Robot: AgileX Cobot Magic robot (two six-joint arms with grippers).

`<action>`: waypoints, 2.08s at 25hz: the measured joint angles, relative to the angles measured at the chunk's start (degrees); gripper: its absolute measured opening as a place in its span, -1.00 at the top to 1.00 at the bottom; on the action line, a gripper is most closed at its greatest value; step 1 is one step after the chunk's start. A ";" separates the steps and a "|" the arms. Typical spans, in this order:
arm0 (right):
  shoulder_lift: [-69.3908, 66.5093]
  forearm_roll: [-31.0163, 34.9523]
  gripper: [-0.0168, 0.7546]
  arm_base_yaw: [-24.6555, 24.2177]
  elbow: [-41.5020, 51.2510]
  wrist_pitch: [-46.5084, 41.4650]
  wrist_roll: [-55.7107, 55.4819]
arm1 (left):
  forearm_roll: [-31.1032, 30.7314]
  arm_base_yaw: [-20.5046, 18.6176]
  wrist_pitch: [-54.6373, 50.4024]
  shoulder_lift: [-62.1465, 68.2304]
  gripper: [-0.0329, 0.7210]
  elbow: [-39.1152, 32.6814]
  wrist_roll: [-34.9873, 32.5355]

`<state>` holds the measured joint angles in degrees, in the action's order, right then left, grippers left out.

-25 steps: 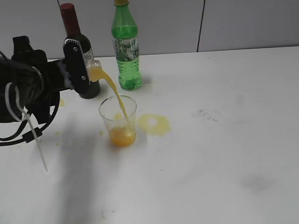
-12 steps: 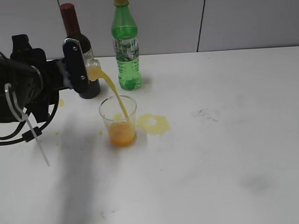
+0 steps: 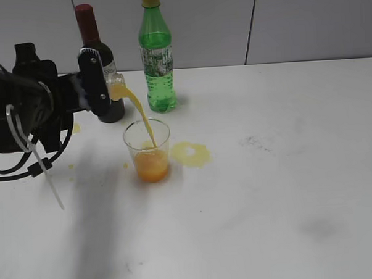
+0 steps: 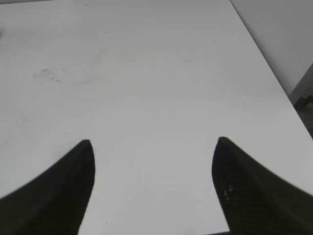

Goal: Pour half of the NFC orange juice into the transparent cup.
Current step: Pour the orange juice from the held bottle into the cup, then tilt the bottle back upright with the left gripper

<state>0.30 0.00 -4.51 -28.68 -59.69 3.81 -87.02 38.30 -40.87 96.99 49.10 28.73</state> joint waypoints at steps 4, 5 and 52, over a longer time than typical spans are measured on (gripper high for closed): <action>0.00 0.00 -0.52 0.00 0.00 0.00 -0.05 | 0.00 0.00 0.00 0.00 -0.34 0.00 0.00; 0.00 0.00 -0.52 0.00 0.00 0.00 -0.05 | -0.05 0.00 0.00 0.00 -0.34 0.00 0.00; 0.00 0.00 -0.52 0.00 0.00 0.00 0.02 | -0.11 0.00 -0.16 0.00 -0.34 0.00 0.00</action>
<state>0.30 0.00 -4.51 -28.68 -59.69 3.83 -87.13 38.30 -41.03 96.99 49.10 28.73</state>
